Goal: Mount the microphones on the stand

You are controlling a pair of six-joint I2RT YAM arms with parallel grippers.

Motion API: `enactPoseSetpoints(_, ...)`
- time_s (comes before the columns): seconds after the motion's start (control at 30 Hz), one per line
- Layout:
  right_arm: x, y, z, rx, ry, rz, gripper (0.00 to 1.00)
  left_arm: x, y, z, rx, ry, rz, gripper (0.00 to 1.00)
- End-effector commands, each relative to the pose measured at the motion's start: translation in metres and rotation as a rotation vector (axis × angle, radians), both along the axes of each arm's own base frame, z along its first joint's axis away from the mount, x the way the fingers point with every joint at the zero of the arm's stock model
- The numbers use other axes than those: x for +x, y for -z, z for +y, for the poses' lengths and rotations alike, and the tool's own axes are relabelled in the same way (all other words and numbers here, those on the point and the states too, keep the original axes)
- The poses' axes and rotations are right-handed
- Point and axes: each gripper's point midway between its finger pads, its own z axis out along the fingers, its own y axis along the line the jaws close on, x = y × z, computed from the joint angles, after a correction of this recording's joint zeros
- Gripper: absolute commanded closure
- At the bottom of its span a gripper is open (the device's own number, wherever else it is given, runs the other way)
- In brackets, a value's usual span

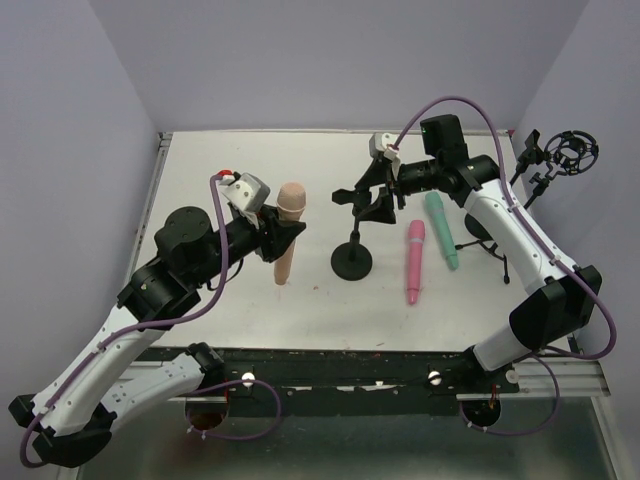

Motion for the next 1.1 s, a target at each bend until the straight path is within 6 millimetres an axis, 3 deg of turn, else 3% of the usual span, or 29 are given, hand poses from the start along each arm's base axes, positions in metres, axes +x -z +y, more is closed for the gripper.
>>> enactPoseSetpoints(0.0,-0.008,-0.013,0.005,0.045,-0.028,-0.004,0.18,-0.003,-0.026,-0.003,-0.061,0.028,-0.064,1.0)
enactPoseSetpoints(0.23,-0.009,-0.012,0.004,0.046,-0.029,-0.008,0.31,0.002,-0.028,-0.008,-0.072,0.026,-0.076,1.0)
enactPoseSetpoints(0.5,-0.017,-0.013,0.003,0.066,-0.063,-0.008,0.7,0.015,-0.049,-0.021,-0.089,0.047,-0.143,1.0)
enactPoseSetpoints(0.77,-0.017,-0.012,0.001,0.081,-0.069,0.01,0.73,0.047,-0.065,-0.037,-0.078,0.053,-0.205,1.0)
enactPoseSetpoints(1.07,-0.02,-0.019,0.001,0.106,-0.082,0.019,0.75,0.078,-0.058,-0.069,-0.073,0.097,-0.197,1.0)
